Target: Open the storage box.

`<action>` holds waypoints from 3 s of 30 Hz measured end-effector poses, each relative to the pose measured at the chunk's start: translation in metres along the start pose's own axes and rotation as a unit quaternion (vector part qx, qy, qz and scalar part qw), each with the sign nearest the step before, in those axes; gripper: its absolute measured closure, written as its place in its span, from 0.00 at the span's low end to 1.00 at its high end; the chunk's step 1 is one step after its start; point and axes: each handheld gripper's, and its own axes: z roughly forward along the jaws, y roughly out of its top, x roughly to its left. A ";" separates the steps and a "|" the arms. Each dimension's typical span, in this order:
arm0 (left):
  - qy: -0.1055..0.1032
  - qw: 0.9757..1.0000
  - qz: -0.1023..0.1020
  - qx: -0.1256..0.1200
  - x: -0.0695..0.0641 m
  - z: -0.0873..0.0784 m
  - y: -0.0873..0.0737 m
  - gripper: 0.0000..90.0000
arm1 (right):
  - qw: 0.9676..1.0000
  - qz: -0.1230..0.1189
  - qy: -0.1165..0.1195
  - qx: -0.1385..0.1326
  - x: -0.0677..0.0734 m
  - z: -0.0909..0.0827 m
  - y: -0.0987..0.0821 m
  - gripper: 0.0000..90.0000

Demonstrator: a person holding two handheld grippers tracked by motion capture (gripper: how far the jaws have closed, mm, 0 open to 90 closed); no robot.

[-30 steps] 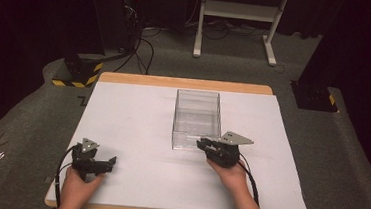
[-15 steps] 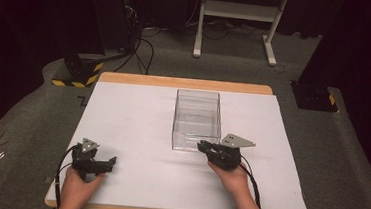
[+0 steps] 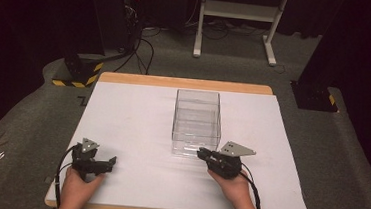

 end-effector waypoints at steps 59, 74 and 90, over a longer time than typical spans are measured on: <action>0.000 1.000 -0.002 -0.001 0.000 0.000 0.000 0.02 | 0.998 -0.024 0.045 0.019 0.058 -0.059 -0.039 0.90; -0.001 1.000 -0.001 -0.001 0.000 0.000 0.000 0.02 | 0.998 -0.033 0.053 0.014 0.064 -0.061 -0.041 0.90; 0.000 1.000 -0.001 -0.001 0.000 0.000 0.000 0.02 | 0.999 -0.043 0.029 -0.018 0.062 -0.082 -0.032 0.84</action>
